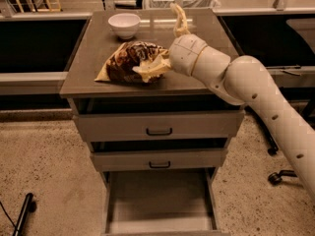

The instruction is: Pick brown chip bag from bottom drawer and place on counter

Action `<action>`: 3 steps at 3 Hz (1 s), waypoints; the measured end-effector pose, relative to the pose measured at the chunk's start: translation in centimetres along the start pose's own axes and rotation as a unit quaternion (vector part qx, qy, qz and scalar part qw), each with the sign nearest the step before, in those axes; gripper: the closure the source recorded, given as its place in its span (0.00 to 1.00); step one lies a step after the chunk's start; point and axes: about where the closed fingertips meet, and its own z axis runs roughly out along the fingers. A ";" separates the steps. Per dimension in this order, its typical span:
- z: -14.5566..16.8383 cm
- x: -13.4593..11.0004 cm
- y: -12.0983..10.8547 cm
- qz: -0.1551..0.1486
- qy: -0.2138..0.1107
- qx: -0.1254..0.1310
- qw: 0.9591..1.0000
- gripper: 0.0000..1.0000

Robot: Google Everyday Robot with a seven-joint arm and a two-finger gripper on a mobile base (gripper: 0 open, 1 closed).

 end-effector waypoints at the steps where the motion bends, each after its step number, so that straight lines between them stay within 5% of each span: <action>1: -1.8 -3.8 -1.4 -0.023 -0.030 0.000 0.999 0.00; 2: -4.8 -7.1 -3.5 -0.062 -0.019 -0.002 0.998 0.00; 3: -5.2 -7.7 -3.7 -0.069 -0.015 -0.003 0.997 0.00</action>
Offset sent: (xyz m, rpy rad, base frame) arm -0.0821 -0.0874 0.1097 -0.1546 -0.1829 -0.0640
